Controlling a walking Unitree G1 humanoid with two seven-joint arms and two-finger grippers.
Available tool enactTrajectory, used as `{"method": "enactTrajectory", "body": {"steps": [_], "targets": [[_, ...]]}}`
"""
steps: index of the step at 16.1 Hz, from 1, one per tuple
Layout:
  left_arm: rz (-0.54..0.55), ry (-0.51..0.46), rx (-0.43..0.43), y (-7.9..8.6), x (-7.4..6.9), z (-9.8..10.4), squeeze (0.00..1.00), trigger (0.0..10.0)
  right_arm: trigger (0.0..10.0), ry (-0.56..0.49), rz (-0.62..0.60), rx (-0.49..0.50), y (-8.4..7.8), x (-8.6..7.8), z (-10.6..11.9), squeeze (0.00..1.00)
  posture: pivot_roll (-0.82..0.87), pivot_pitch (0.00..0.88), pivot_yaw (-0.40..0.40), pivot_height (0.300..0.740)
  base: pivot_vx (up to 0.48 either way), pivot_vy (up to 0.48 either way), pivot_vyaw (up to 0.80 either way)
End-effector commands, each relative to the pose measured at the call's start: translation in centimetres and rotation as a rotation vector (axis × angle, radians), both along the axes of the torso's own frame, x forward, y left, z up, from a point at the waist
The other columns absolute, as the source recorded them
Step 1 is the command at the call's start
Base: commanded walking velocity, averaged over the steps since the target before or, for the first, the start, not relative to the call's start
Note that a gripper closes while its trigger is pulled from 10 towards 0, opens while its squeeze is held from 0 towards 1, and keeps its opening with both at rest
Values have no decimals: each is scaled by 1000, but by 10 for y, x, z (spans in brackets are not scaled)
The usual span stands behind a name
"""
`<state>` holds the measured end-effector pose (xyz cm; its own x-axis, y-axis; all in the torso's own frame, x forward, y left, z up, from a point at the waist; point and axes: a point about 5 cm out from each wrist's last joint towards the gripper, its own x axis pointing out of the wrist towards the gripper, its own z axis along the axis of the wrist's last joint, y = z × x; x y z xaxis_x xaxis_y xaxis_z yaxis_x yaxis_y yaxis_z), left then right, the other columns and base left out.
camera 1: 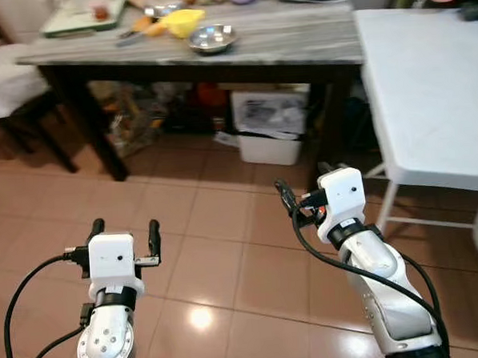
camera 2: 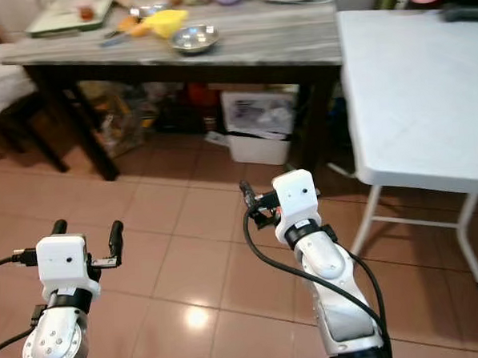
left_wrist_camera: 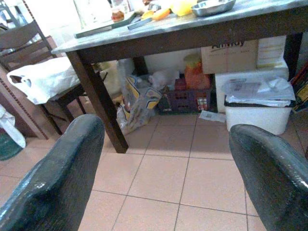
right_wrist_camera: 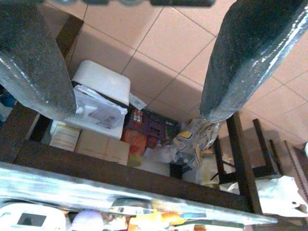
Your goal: Setting the table
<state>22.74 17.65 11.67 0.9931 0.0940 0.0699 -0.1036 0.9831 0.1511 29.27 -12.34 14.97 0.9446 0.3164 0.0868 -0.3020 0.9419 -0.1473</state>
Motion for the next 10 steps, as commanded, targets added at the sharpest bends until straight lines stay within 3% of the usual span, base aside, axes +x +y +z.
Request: {"method": "enactTrajectory", "body": {"steps": [1, 4, 10], "targets": [[-22, -3, -40, 1, -1, 4, 0, 10000, 10000, -5, -2, 2, 0, 1, 1, 0, -106, 146, 50, 740, 0, 0, 0], [-88, -10, -76, -5, -3, 6, 0, 10000, 10000, -7, -7, 3, -1, 1, 1, 0, -107, 151, 56, 740, 0, 0, 0], [-126, 5, -87, -8, -3, 5, 0, 10000, 10000, -7, -25, 3, -3, 1, 0, 0, -116, 158, 65, 740, 271, 0, 0]]}}
